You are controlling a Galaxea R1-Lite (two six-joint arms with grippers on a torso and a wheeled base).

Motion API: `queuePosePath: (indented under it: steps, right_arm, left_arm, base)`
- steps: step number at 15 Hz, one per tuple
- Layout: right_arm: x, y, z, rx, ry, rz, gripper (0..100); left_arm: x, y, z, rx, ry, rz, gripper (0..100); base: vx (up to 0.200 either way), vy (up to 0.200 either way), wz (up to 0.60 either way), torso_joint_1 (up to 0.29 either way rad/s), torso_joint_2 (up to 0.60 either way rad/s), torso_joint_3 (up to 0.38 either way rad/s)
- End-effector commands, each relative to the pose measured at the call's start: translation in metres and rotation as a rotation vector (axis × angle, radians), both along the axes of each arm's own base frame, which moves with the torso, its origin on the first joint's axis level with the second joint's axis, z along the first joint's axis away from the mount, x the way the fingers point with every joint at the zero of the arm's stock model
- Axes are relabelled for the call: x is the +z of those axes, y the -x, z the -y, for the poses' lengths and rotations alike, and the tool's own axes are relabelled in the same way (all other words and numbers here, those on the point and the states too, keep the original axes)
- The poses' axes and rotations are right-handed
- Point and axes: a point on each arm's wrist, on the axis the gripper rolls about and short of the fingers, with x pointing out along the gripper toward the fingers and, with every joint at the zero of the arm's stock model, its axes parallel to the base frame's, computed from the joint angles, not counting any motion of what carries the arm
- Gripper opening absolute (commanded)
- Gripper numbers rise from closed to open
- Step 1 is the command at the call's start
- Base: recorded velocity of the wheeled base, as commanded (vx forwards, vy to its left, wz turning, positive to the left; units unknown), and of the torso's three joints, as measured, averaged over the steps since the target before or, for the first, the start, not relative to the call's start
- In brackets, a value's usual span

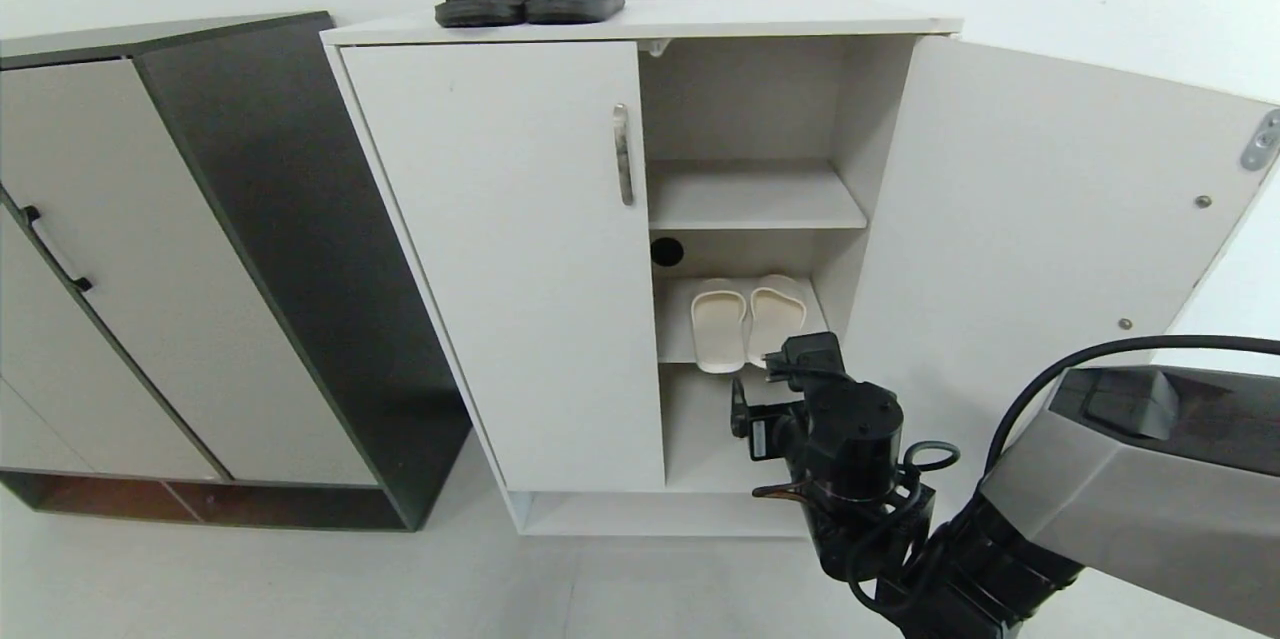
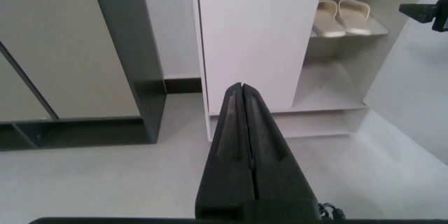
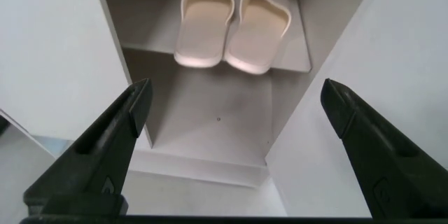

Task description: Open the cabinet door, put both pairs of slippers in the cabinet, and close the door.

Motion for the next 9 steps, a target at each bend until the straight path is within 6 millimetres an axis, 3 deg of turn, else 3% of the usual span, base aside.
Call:
queuePosePath:
  steps: [1,3,9]
  right_arm:
    - [-0.0045,-0.0004,-0.0005,0.000,0.008,-0.007,100]
    - [-0.0060,-0.0025,0.0015,-0.008,0.008,-0.007,100]
    - [-0.0116,-0.0037,0.0012,-0.008,0.016,-0.016,100]
  left_arm:
    - [0.0000,-0.0001,0.0000,0.000,0.001,-0.002,0]
    - [0.0000,-0.0001,0.0000,0.000,0.001,-0.002,0]
    - [0.0000,-0.0001,0.0000,0.000,0.002,-0.002,0]
  base:
    - [0.000,0.000,0.00,-0.002,0.01,0.198]
    - [0.000,0.000,0.00,0.001,0.00,0.055]
    - [0.000,0.200,0.00,0.004,0.00,0.018]
